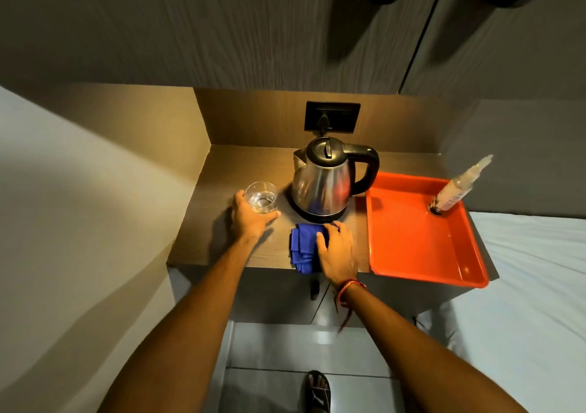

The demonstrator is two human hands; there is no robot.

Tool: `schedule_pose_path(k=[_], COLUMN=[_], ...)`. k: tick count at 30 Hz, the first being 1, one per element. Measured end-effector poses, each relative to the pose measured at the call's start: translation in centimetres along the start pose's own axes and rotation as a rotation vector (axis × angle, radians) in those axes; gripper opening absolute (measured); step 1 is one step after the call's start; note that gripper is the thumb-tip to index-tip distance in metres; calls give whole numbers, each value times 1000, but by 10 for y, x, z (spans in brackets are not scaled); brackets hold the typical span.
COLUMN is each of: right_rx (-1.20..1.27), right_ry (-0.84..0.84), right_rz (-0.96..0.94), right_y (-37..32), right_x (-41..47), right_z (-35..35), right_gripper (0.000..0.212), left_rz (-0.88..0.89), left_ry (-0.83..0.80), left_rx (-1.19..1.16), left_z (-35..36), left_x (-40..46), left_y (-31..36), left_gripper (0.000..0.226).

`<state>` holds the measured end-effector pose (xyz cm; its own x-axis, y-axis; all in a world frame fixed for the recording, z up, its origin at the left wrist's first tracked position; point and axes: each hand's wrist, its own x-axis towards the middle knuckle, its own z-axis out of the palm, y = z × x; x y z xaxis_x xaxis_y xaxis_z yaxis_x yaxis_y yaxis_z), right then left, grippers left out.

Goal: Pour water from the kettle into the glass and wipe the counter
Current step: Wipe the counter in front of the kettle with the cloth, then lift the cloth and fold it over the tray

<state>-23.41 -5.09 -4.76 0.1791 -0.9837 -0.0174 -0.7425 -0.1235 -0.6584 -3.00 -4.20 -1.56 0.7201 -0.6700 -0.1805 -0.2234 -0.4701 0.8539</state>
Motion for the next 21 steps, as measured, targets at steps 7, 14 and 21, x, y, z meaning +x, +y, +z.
schedule_pose_path(k=[7,14,21], right_rx=[203,409,846], right_ry=[-108,-137,109], right_rz=[392,262,403], right_y=[-4,-24,23], right_x=[13,15,24], right_z=[-15,-42,-141], right_gripper=[6,39,29], left_rz=[-15,80,-87], left_ry=[-15,-105,-496], left_rx=[448,282,-446], left_z=[40,62,112], left_x=[-74,-94,-123], left_y=[-22,-14,49], left_gripper=[55,38,26])
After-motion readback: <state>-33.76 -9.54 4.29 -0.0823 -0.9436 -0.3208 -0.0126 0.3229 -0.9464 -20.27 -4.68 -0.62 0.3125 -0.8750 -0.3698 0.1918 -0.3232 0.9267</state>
